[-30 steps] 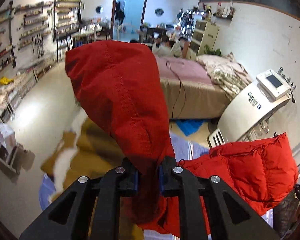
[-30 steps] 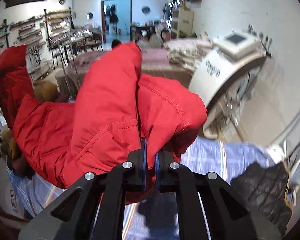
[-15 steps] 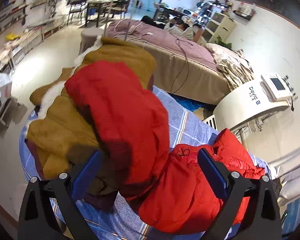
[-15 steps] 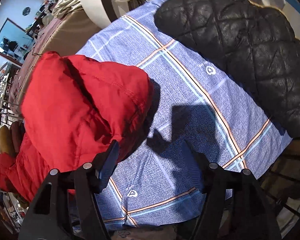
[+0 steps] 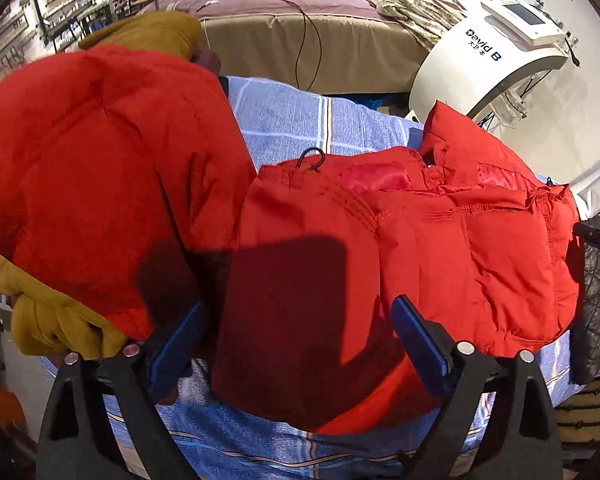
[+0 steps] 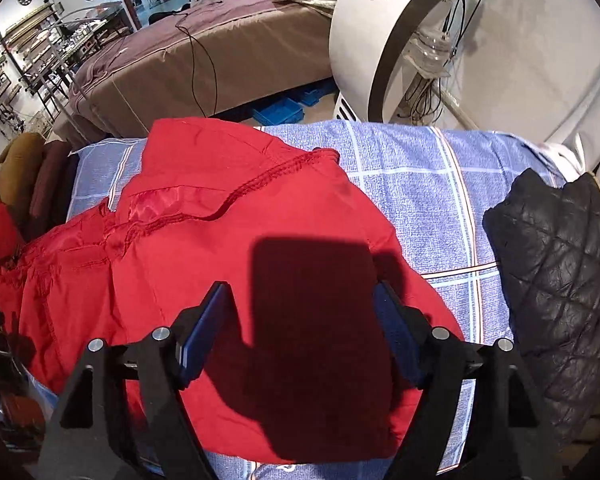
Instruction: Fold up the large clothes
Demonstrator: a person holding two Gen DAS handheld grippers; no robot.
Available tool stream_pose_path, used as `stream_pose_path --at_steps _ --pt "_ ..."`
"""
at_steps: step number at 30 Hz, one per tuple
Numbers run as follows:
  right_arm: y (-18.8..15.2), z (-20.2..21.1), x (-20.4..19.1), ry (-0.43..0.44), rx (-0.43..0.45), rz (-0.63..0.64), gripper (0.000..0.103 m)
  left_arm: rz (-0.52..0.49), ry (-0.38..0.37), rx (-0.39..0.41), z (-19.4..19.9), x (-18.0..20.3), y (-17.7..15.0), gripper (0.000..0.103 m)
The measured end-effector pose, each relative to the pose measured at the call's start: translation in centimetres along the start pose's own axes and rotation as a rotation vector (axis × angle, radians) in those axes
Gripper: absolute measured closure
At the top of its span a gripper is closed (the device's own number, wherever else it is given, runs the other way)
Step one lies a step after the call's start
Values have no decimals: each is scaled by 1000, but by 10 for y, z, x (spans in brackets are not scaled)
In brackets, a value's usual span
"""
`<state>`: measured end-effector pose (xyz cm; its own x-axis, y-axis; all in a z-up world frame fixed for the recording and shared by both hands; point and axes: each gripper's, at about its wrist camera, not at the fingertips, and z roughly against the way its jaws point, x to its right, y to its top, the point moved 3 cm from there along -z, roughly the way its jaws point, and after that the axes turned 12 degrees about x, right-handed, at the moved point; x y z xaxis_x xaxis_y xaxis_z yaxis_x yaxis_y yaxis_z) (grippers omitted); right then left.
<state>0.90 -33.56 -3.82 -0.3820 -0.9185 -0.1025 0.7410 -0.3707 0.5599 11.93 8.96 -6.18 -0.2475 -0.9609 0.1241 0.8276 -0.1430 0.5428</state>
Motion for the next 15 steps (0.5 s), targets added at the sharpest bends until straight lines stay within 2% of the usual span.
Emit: stream_pose_path --at_steps 2,3,4,5,6,9,11,15 --pt "-2 -8 4 43 -21 -74 28 30 -32 -22 -4 -4 -4 32" --pt "-4 -10 3 65 -25 -98 35 28 -36 -25 -6 -5 -5 37" --pt "-7 -8 1 77 -23 -101 46 16 -36 -27 -6 -4 -7 40" --pt "-10 -5 -3 90 -20 -81 72 3 -38 -27 -5 -2 -9 48" --pt "-14 -1 -10 103 -19 -51 86 -8 -44 -28 -4 1 -9 57" --pt "-24 24 -28 146 21 39 101 -36 -82 -33 5 7 -15 75" --pt "-36 48 -34 210 40 72 102 -62 -106 -33 17 8 -20 79" --pt "-76 87 -26 179 22 171 102 -108 -175 -50 47 -1 -44 85"
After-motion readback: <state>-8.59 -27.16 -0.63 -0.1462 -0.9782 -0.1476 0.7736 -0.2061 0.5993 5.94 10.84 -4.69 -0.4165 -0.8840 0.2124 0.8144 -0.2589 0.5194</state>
